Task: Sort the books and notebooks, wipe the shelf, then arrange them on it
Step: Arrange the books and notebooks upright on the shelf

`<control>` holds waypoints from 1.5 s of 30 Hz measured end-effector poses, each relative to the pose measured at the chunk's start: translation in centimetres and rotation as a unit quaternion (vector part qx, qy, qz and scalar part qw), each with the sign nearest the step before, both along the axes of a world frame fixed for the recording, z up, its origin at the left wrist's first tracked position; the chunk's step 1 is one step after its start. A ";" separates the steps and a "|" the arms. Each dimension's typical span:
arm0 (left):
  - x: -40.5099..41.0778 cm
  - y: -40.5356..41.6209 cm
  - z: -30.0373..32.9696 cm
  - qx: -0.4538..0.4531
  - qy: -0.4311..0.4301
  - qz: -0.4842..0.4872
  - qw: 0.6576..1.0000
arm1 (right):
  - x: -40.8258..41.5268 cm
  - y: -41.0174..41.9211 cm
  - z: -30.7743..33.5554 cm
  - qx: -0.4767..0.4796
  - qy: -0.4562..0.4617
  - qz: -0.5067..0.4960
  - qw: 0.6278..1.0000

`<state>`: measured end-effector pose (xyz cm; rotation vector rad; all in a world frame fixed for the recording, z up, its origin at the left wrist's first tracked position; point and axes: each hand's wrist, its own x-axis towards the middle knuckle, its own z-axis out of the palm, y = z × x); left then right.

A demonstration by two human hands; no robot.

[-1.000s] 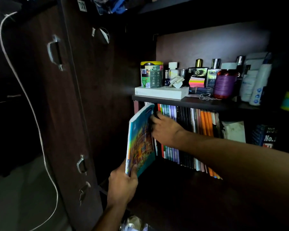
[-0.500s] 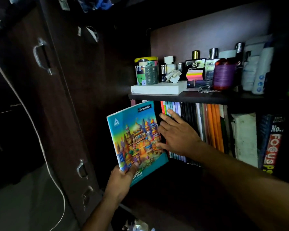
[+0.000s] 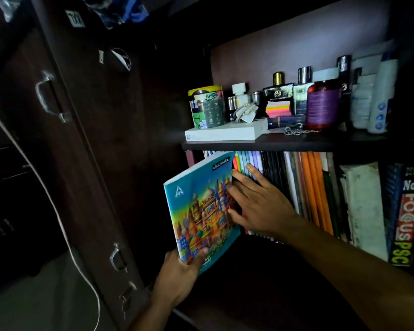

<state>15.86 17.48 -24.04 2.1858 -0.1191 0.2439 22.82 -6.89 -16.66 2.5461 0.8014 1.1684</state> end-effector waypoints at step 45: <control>2.5 -5.4 0.6 0.052 -0.082 0.025 0.995 | -1.9 7.8 -7.4 0.657 0.401 0.166 0.616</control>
